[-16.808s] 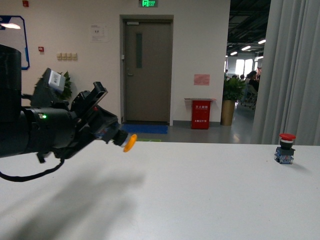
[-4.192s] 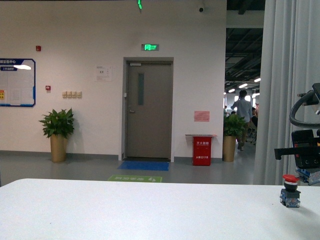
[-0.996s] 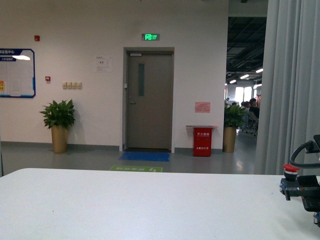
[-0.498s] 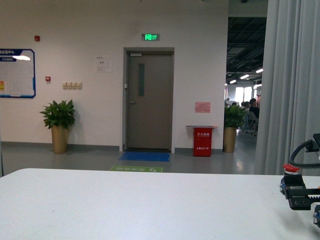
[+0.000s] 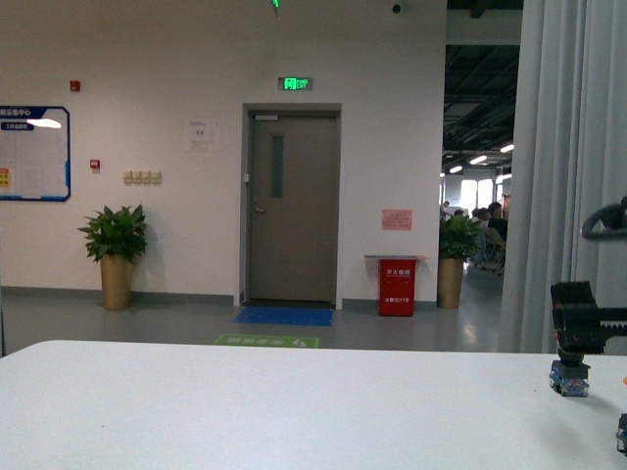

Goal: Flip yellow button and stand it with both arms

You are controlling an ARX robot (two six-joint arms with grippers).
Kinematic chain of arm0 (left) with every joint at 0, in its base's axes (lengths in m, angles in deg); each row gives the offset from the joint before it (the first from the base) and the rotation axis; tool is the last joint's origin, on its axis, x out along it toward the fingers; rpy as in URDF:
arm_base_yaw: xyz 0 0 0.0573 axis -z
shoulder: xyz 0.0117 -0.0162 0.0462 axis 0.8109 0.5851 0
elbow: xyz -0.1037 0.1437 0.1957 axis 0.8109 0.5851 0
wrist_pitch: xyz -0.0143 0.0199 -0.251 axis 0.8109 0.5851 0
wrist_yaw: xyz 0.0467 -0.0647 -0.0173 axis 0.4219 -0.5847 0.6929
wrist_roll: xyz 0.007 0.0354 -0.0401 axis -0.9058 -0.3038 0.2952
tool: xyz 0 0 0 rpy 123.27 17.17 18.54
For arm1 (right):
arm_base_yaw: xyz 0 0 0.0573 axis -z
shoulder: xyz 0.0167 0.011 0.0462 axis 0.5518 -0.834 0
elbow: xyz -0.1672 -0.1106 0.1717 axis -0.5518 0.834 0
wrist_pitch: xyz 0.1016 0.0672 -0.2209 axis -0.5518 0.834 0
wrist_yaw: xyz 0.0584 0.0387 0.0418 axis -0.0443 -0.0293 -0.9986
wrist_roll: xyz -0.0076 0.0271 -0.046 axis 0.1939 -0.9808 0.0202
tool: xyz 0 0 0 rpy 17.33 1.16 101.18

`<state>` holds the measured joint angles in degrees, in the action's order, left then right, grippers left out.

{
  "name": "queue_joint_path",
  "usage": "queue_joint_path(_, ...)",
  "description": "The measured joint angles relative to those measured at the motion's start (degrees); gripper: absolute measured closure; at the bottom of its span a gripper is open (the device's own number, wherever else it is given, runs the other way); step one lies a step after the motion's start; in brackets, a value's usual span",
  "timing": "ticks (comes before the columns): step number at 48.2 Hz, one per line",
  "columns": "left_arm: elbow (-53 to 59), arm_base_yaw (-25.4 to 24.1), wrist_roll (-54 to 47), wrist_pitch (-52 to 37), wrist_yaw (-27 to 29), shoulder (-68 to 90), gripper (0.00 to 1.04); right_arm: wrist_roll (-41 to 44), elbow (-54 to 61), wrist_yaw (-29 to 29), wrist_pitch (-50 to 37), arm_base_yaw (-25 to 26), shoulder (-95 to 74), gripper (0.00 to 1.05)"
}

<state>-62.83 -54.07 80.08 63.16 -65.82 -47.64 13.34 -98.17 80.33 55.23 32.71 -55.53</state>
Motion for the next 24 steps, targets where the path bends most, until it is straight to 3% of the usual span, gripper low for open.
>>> queue_joint_path(24,0.00,0.00,0.00,0.00,0.00,0.00,0.07,-11.93,14.73,-15.98,8.81,-1.29,27.41,0.07)
